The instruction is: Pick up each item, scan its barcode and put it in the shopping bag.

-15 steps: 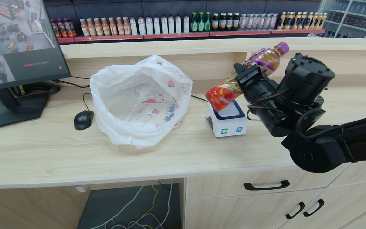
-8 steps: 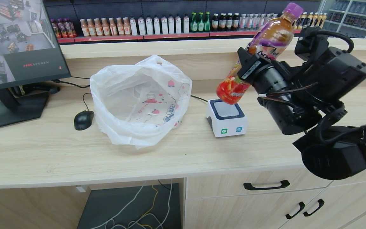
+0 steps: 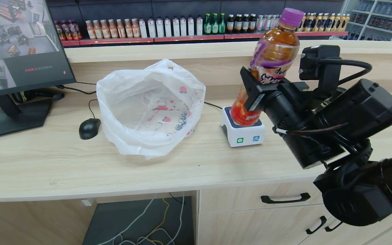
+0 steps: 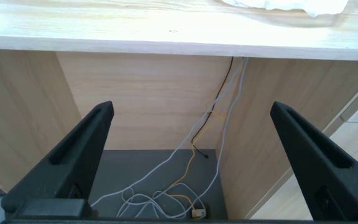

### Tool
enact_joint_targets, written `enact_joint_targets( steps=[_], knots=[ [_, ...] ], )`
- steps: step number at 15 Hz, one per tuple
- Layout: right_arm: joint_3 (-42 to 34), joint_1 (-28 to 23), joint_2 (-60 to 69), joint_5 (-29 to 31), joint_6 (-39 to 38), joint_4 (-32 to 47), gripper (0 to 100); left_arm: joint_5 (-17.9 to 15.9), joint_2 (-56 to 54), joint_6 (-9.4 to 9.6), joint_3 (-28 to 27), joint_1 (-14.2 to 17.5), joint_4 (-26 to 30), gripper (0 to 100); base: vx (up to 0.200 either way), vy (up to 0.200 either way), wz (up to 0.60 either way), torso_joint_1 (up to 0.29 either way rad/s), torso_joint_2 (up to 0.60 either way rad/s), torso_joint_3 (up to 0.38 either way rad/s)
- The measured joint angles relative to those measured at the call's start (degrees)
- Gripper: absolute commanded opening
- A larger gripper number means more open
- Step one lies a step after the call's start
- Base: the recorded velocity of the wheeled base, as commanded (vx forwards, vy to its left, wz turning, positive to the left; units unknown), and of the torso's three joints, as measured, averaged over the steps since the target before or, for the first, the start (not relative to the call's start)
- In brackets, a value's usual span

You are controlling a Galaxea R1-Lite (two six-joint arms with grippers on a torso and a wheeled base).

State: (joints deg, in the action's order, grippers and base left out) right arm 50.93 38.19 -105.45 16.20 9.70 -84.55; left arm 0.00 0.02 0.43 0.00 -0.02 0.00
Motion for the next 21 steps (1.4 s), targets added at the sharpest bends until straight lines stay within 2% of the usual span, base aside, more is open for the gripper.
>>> enact_joint_targets(
  steps=[2,9,21],
  knots=[
    [-0.3,-0.1,0.0,-1.8,2.9,0.0,0,0.0,0.0,-0.02,0.0,0.0,0.0,100,0.0,0.0,0.0,0.0,0.0,0.0],
    [-0.5,-0.2,0.0,-2.1,3.0,0.1,0,0.0,0.0,0.0,0.0,0.0,0.0,100,0.0,0.0,0.0,0.0,0.0,0.0],
    [-0.4,-0.2,-0.7,-2.1,2.9,0.1,0,0.0,0.0,-0.16,0.0,0.0,0.0,100,0.0,0.2,0.0,0.002,0.0,0.004]
  ],
)
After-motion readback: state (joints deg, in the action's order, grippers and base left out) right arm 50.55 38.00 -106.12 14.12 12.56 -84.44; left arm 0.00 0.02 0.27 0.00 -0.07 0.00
